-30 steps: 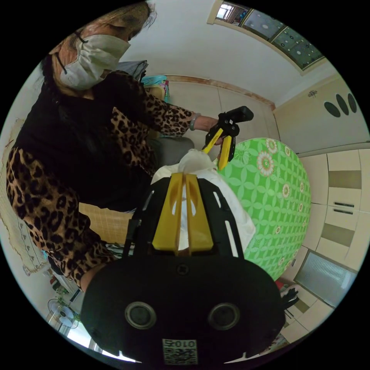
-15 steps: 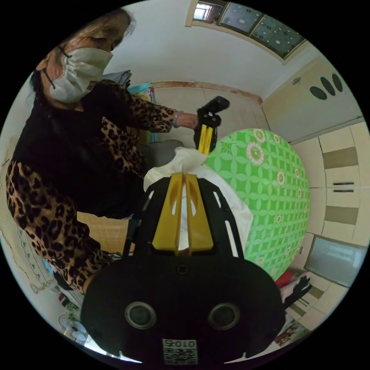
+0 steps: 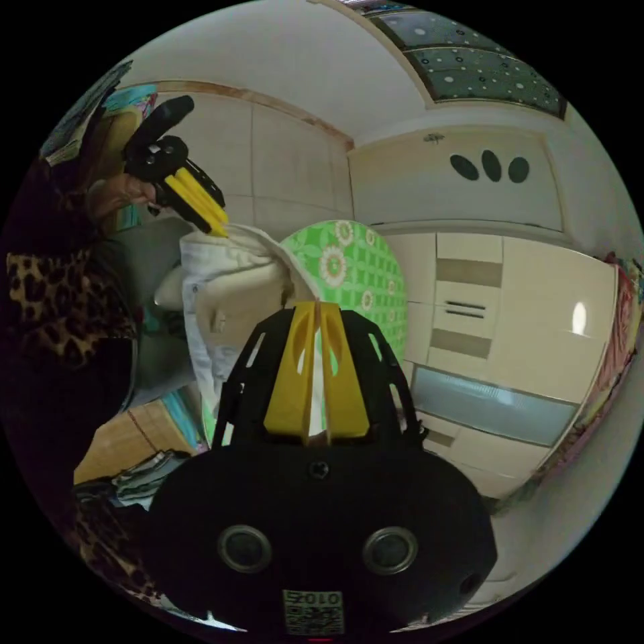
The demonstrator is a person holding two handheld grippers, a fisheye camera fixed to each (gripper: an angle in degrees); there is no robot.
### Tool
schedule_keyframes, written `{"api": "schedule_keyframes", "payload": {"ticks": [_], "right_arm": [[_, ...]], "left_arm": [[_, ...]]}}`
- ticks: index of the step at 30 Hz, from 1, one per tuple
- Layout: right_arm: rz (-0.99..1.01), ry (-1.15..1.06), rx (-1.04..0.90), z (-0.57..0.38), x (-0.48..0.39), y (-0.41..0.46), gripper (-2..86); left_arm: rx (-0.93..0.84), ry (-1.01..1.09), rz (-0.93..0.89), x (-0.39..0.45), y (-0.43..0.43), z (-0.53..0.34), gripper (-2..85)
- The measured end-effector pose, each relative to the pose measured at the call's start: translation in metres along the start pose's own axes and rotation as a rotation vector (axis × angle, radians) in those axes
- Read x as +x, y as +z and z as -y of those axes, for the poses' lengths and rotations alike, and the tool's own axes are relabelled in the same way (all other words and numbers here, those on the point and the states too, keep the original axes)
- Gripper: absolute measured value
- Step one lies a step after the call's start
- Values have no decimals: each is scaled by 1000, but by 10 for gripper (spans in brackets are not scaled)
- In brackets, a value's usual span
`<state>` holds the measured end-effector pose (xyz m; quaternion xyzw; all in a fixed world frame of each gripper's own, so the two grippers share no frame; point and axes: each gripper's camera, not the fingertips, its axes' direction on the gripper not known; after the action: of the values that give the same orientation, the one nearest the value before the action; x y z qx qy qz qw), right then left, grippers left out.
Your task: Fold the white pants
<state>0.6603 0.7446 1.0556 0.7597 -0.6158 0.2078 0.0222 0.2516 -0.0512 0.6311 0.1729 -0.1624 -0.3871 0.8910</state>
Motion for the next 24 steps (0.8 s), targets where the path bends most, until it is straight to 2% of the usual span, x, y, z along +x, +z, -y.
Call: {"api": "schedule_keyframes", "payload": {"ticks": [4,7,9,11,12,16,18,20,24], "right_arm": [[390,69,126,0,11,36,28],[603,221,233,-32,31,66,26],[710,276,293,-68,37,85,25],[800,399,299,-122,36,124,24],[832,415,295,-136,32,136,24],[1139,577,323,-228,-16,226,25],[1266,649,406,-269,-45,253,25],[1435,696,573,-316,-89,277,25],[1513,743,727,-373,-157,297,28]], "left_arm": [[-25,-200,-5,-27,-4,-27,-1],[4,-479,-262,-89,6,-76,-1],[193,-797,-365,-140,-8,-139,-1],[338,-939,-442,-166,-20,-185,-1],[351,-985,-464,-175,-24,-203,-1],[243,-903,-426,-159,-23,-201,0],[222,-822,-507,-136,-6,-191,3],[184,-784,-570,-119,15,-188,7],[166,-706,-689,-83,50,-194,9]]}}
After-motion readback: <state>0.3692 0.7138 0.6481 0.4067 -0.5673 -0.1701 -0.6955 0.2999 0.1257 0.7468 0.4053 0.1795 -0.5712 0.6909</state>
